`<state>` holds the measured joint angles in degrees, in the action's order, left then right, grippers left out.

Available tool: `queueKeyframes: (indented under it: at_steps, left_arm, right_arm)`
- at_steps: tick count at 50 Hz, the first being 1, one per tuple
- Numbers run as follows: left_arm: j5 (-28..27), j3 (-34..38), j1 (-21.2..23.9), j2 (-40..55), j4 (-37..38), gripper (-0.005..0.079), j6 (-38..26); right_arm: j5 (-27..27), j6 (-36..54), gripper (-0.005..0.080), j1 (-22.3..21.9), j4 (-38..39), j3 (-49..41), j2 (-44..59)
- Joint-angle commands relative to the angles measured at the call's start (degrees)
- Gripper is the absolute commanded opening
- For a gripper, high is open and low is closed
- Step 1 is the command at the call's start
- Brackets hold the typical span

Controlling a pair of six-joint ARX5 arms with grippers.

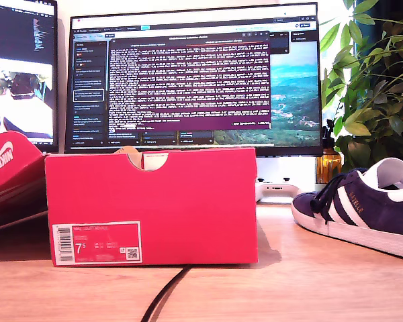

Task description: Pack the blue shoes by picking the first shoe and placing it inside the red shoebox, left side, then picking and rotating the second shoe and placing it in the shoebox

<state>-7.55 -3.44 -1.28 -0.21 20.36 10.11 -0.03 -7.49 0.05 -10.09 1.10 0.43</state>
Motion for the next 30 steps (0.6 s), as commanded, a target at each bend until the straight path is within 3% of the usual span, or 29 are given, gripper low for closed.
queueKeyframes:
  at_steps: [1,22,30]
  left_arm:
    - [-0.1,1.4,-0.1,-0.5,1.1,-0.0019,-0.1]
    - [-0.1,1.4,-0.1,-0.5,0.8,-0.002,-0.1]
    - [-0.9,1.4,0.0,-0.5,-3.6,-0.0019,0.6]
  right_arm:
    - [0.0,-0.2,0.0005,-0.1,0.6,-0.8,-0.4]
    - [0.0,-0.2,0.0005,-0.1,0.6,-0.8,-0.4]
    - [-0.1,-0.7,0.0005,-0.1,0.6,-0.8,-0.4]
